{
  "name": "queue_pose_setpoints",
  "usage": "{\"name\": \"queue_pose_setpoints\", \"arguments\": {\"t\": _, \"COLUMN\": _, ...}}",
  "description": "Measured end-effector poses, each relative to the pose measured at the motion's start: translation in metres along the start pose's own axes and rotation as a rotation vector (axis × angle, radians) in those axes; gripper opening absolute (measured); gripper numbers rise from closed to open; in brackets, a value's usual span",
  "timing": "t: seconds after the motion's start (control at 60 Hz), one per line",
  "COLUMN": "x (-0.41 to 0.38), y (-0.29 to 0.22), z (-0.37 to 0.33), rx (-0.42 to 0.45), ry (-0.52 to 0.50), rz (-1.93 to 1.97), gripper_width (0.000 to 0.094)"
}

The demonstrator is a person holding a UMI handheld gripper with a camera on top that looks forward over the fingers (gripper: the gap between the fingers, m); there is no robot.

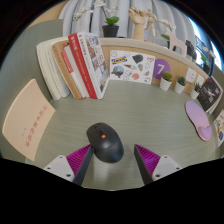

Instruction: Arrange mouse

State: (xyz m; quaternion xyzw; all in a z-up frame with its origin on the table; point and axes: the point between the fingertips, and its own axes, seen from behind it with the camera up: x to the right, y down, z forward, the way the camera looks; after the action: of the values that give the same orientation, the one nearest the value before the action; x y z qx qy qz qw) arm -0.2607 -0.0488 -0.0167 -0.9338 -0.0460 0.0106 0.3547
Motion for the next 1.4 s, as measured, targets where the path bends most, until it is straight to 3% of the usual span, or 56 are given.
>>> {"name": "queue_pose_setpoints", "arguments": {"t": 0.2, "x": 0.014, "y": -0.031, "z": 0.025, "rx": -0.001, "ry": 0.04, "rz": 0.053, "gripper_width": 0.0826}}
{"name": "queue_pose_setpoints", "arguments": {"t": 0.367, "x": 0.017, "y": -0.038, "z": 0.038, "rx": -0.022, "ry": 0.044, "rz": 0.091, "gripper_width": 0.0758}}
{"name": "queue_pose_setpoints", "arguments": {"t": 0.45, "x": 0.016, "y": -0.039, "z": 0.039, "rx": -0.018, "ry": 0.048, "rz": 0.093, "gripper_width": 0.0639}}
{"name": "queue_pose_setpoints", "arguments": {"t": 0.5, "x": 0.016, "y": -0.04, "z": 0.039, "rx": -0.013, "ry": 0.053, "rz": 0.097, "gripper_width": 0.0513}}
{"name": "queue_pose_setpoints", "arguments": {"t": 0.7, "x": 0.015, "y": -0.04, "z": 0.039, "rx": -0.005, "ry": 0.043, "rz": 0.112, "gripper_width": 0.0367}}
{"name": "queue_pose_setpoints", "arguments": {"t": 0.75, "x": 0.014, "y": -0.04, "z": 0.038, "rx": -0.008, "ry": 0.024, "rz": 0.121, "gripper_width": 0.0375}}
{"name": "queue_pose_setpoints", "arguments": {"t": 0.767, "x": 0.014, "y": -0.041, "z": 0.038, "rx": -0.008, "ry": 0.018, "rz": 0.124, "gripper_width": 0.0334}}
{"name": "queue_pose_setpoints", "arguments": {"t": 0.95, "x": 0.021, "y": -0.043, "z": 0.029, "rx": -0.05, "ry": -0.054, "rz": 0.105, "gripper_width": 0.033}}
{"name": "queue_pose_setpoints", "arguments": {"t": 1.117, "x": 0.082, "y": -0.129, "z": -0.036, "rx": 0.12, "ry": -0.108, "rz": 0.113, "gripper_width": 0.0333}}
{"name": "queue_pose_setpoints", "arguments": {"t": 1.283, "x": 0.207, "y": -0.237, "z": -0.128, "rx": 0.358, "ry": -0.046, "rz": 0.067, "gripper_width": 0.0332}}
{"name": "queue_pose_setpoints", "arguments": {"t": 1.4, "x": 0.309, "y": -0.263, "z": -0.152, "rx": 0.421, "ry": 0.046, "rz": 0.037, "gripper_width": 0.0333}}
